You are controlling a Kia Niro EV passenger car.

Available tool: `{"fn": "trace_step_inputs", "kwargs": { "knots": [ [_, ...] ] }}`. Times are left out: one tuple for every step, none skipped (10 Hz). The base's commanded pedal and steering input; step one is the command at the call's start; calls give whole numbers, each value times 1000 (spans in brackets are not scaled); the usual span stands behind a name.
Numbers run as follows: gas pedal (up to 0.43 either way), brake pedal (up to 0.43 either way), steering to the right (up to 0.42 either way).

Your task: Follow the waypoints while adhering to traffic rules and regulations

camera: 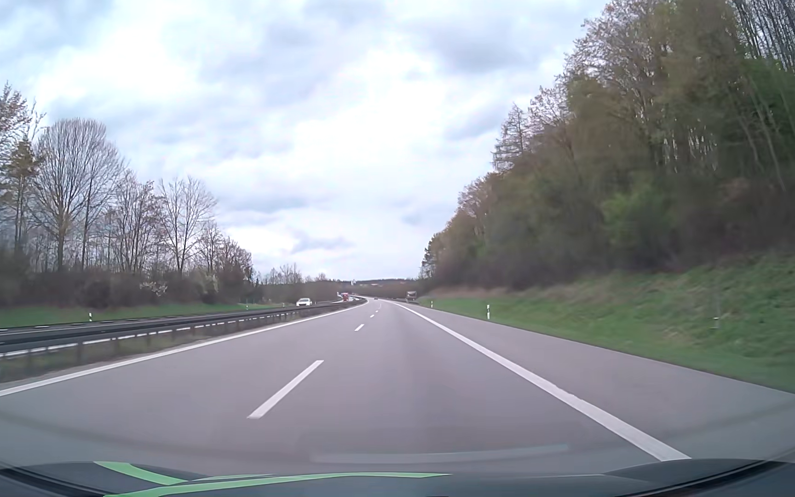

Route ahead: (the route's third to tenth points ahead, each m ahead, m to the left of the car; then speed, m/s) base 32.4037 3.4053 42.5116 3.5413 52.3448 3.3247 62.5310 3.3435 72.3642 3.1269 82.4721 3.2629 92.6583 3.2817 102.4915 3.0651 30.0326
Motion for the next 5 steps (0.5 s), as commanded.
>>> {"fn": "trace_step_inputs", "kwargs": {
  "knots": [
    [441,0,-3],
    [441,0,-3],
    [441,0,-3],
    [441,0,-3],
    [441,0,-2]
  ]
}}
